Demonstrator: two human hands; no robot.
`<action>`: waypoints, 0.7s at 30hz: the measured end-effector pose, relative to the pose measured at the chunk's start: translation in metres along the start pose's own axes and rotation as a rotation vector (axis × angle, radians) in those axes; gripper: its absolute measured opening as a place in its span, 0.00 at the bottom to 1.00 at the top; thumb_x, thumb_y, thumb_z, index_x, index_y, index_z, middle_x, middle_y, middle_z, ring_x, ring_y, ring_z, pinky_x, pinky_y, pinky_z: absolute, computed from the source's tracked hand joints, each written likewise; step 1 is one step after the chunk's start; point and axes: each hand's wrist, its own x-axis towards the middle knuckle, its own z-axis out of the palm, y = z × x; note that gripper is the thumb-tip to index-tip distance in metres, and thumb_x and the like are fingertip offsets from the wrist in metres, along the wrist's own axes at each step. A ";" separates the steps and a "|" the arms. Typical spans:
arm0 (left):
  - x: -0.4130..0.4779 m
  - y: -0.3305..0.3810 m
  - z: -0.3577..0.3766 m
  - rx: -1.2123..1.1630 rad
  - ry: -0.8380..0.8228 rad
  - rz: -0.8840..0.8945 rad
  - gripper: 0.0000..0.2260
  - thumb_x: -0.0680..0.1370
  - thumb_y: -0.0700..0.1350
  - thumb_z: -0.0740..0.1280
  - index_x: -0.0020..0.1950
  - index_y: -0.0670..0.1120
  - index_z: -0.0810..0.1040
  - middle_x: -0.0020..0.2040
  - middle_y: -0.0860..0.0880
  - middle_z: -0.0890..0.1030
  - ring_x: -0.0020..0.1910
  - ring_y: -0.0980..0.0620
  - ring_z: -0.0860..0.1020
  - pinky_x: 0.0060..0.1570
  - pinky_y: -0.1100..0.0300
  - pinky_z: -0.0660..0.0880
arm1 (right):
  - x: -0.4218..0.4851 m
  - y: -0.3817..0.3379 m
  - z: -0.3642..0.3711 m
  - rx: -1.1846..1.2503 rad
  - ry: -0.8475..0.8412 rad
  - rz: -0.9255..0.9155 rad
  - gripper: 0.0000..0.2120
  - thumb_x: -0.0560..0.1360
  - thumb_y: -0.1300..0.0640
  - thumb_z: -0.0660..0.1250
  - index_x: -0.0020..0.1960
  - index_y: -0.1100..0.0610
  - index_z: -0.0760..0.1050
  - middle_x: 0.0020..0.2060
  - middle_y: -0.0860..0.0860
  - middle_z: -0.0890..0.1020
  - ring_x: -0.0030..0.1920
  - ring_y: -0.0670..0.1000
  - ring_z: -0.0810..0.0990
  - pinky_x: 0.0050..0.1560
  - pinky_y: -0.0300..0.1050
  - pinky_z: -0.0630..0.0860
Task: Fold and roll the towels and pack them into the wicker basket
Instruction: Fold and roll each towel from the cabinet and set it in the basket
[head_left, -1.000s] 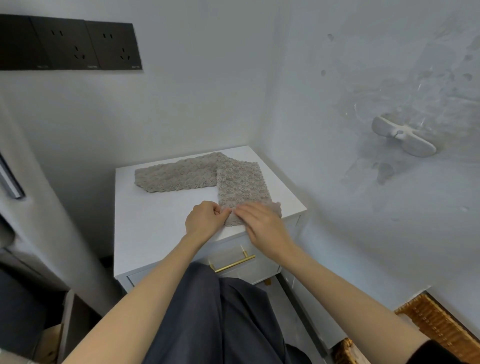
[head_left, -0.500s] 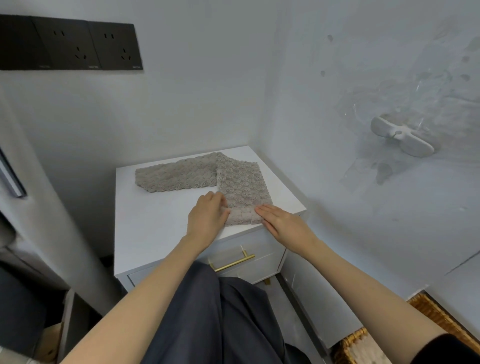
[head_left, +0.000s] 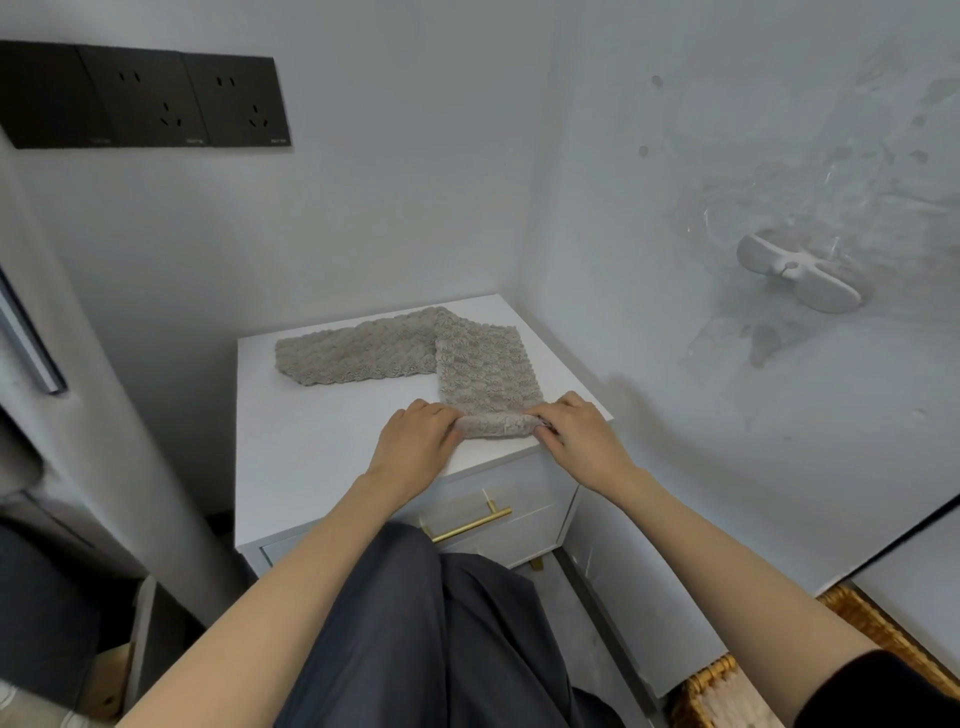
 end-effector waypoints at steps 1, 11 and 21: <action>0.000 0.000 -0.002 -0.066 -0.006 -0.043 0.12 0.82 0.50 0.58 0.52 0.44 0.77 0.47 0.47 0.80 0.51 0.46 0.74 0.47 0.53 0.70 | 0.000 0.001 -0.002 -0.022 0.022 0.004 0.11 0.79 0.58 0.62 0.59 0.54 0.78 0.46 0.49 0.82 0.50 0.52 0.72 0.48 0.45 0.69; 0.004 -0.002 -0.001 -0.348 -0.042 -0.320 0.18 0.80 0.54 0.61 0.35 0.45 0.70 0.32 0.51 0.73 0.34 0.51 0.72 0.32 0.58 0.64 | 0.005 0.002 0.000 0.249 0.015 0.425 0.10 0.77 0.44 0.62 0.41 0.48 0.71 0.34 0.43 0.75 0.44 0.49 0.74 0.48 0.46 0.63; 0.012 0.004 0.010 -0.282 0.030 -0.476 0.21 0.78 0.57 0.61 0.31 0.46 0.67 0.29 0.51 0.72 0.30 0.52 0.70 0.28 0.60 0.62 | 0.005 -0.010 0.015 0.129 0.262 0.541 0.12 0.74 0.41 0.66 0.50 0.49 0.71 0.39 0.43 0.79 0.47 0.49 0.74 0.52 0.49 0.66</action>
